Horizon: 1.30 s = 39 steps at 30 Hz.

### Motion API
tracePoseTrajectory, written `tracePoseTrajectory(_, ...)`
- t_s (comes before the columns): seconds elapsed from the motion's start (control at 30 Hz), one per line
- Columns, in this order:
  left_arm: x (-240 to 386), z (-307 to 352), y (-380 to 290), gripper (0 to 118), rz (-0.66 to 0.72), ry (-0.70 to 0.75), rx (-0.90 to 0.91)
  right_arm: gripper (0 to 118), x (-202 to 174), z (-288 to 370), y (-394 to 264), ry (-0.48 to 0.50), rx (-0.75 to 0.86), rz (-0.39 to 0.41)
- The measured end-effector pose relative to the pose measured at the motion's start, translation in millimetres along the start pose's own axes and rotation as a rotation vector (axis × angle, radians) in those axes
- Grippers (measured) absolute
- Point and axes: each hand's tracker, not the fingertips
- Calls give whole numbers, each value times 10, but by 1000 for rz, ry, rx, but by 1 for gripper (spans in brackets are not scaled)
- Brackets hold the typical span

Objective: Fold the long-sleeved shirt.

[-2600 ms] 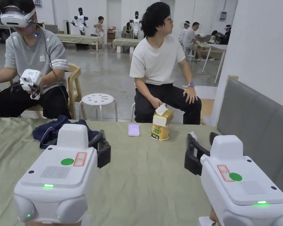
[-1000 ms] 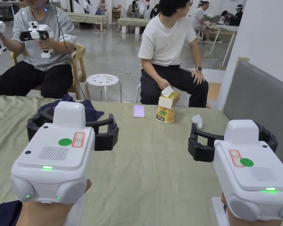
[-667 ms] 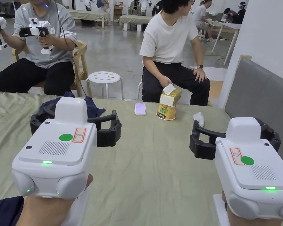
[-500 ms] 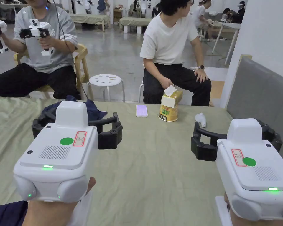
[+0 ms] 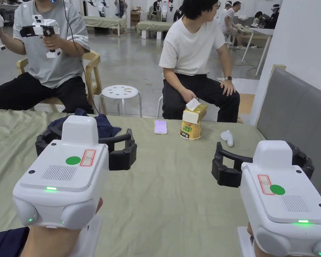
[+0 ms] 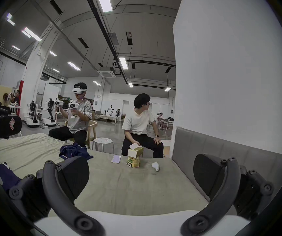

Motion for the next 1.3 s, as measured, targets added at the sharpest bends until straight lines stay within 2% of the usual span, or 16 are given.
tracePoseTrajectory(0.63,-51,31,57,111,63,7,-12,118,25,7,-81,-2,-33,-30)
tracePoseTrajectory(1.3,-14,9,18,111,43,31,-34,118,-82,25,-99,16,-28,15)
